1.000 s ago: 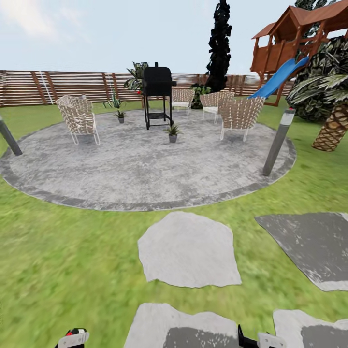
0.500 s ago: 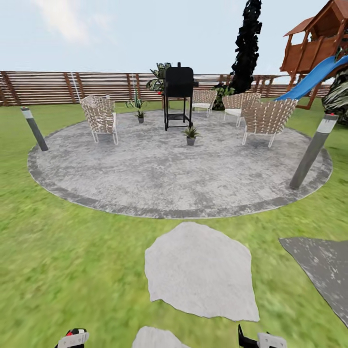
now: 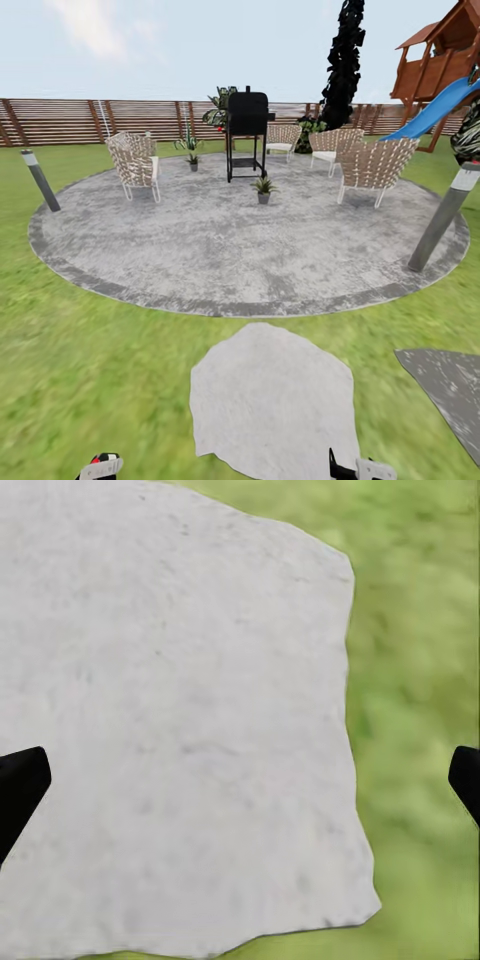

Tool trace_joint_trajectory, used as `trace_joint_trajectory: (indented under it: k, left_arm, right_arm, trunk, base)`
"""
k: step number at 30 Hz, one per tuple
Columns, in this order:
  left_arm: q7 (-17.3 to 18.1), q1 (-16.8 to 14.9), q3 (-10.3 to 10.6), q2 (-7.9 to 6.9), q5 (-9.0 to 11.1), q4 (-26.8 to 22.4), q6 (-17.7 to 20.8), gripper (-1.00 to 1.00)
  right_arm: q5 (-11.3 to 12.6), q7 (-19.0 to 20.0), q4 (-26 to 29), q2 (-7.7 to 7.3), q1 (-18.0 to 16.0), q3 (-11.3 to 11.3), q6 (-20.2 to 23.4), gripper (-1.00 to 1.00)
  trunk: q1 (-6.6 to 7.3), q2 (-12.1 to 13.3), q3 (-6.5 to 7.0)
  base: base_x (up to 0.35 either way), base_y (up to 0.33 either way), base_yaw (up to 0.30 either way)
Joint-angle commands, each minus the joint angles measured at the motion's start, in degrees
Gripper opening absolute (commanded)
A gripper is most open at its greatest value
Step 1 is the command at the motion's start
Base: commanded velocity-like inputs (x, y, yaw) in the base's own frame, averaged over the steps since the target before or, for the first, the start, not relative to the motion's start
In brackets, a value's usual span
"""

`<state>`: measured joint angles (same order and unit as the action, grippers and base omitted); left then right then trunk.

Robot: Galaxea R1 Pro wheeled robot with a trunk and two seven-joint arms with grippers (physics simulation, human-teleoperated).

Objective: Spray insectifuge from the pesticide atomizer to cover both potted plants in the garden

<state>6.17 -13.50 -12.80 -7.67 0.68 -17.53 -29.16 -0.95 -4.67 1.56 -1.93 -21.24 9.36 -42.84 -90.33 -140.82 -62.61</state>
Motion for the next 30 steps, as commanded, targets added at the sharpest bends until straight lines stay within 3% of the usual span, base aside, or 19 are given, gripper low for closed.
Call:
trace_joint_trajectory:
  k: [1,11,30]
  left_arm:
    - [0.60,-0.04,-0.47,0.03,0.09,0.04,-0.12,-1.00]
    - [0.60,-0.04,-0.48,0.04,0.11,0.04,-0.11,-1.00]
    - [0.60,-0.03,-0.47,0.04,0.10,0.04,-0.11,-1.00]
  right_arm:
    - [-0.13,-0.16,-0.05,0.00,-0.03,0.05,-0.14,1.00]
    - [-0.19,-0.16,-0.07,0.01,-0.03,0.04,-0.14,1.00]
    - [-0.19,-0.16,-0.07,0.00,-0.03,0.04,-0.07,1.00]
  trunk:
    - [-0.02,-0.02,-0.03]
    - [-0.02,-0.02,0.46]
    - [-0.02,-0.02,0.51]
  base:
    - [0.335,-0.078,0.050]
    - [0.335,-0.078,0.151]
    - [0.335,-0.076,0.007]
